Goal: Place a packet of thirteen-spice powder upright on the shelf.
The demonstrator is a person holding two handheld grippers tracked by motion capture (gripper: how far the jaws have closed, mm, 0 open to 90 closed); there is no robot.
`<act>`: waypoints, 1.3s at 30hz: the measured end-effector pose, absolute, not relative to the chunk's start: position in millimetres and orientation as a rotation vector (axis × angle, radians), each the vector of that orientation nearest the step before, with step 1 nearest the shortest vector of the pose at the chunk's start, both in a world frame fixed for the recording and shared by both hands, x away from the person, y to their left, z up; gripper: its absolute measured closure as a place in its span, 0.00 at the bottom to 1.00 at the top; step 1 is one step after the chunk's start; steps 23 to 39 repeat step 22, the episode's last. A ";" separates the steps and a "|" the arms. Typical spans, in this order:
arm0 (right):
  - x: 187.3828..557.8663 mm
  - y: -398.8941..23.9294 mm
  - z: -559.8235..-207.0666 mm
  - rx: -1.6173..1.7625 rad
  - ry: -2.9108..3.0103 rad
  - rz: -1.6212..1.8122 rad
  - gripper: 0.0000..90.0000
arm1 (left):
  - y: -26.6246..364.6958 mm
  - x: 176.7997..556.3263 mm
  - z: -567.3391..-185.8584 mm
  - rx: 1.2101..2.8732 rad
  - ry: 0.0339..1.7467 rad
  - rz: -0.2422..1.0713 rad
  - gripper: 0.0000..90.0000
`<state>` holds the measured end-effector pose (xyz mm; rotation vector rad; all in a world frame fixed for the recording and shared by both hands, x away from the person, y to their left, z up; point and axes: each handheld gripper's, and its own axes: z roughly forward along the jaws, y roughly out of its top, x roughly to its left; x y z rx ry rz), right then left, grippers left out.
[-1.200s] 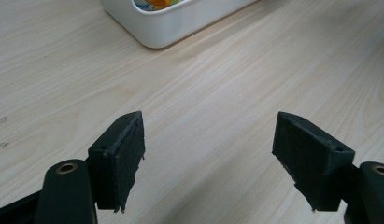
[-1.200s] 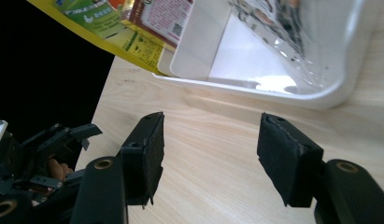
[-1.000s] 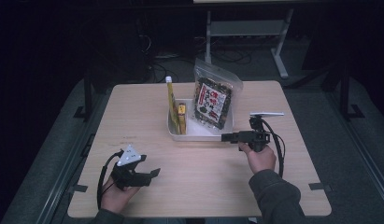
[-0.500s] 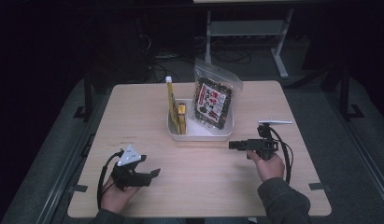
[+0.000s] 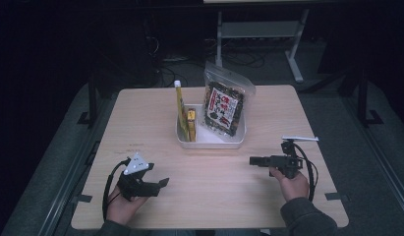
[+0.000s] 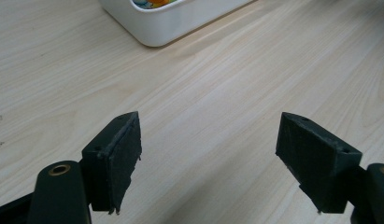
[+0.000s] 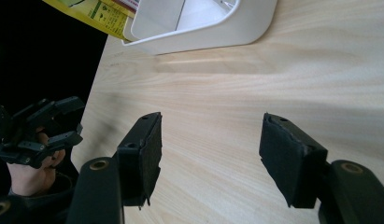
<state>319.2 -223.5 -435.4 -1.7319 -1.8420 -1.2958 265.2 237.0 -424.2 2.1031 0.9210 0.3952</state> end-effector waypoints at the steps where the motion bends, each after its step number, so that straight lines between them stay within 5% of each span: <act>1: 317.9 -225.1 -436.7 -1.732 -1.843 -1.296 0.42 | 237.0 265.3 -424.3 2.104 0.921 0.395 0.24; 39: 286.4 -233.8 -449.5 -1.651 -1.916 -1.317 0.40 | 236.9 266.3 -426.0 2.106 0.919 0.380 0.23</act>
